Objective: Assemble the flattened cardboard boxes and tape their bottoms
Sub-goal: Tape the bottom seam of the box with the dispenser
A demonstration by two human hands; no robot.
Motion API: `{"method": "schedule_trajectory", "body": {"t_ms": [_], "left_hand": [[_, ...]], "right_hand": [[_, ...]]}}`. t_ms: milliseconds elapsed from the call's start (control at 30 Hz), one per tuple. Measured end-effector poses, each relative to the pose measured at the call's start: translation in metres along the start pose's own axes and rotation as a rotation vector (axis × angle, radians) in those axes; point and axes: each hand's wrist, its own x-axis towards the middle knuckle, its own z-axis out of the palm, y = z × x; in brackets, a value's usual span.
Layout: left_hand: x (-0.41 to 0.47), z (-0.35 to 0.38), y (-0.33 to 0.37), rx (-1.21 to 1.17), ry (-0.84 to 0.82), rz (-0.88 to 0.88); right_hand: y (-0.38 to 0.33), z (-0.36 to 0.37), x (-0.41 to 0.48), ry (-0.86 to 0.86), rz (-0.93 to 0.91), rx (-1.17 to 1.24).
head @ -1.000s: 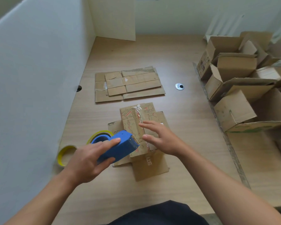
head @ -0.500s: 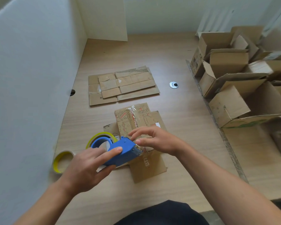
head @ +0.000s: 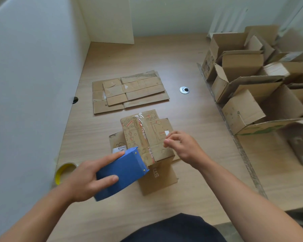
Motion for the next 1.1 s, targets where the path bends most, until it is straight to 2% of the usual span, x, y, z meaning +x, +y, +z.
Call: {"method": "schedule_trajectory", "body": {"t_ms": [67,167,367,700,900,1000,1100], "left_hand": [[-0.004,-0.011,-0.004,-0.044,-0.067,-0.074],[0.001,-0.018,-0.003,-0.114,-0.138,-0.173],[0.026,-0.016,0.011,-0.064,-0.247,-0.357],[0.042,-0.013,0.017,0.019,-0.316,-0.441],[0.043,-0.012,0.018,0.004,-0.322,-0.493],[0.045,-0.013,0.020,0.020,-0.340,-0.510],[0.046,-0.014,0.021,0.040,-0.348,-0.514]], "right_hand": [[0.017,-0.017,-0.006,0.069,0.111,0.038],[0.034,-0.023,-0.013,0.004,0.255,0.024],[0.045,-0.008,-0.010,0.061,0.327,-0.026],[0.055,0.002,-0.009,0.067,0.455,0.002],[0.056,0.005,-0.009,-0.022,0.606,0.084],[0.056,0.006,-0.012,-0.018,0.618,0.122],[0.060,0.008,-0.014,0.078,0.498,0.037]]}}
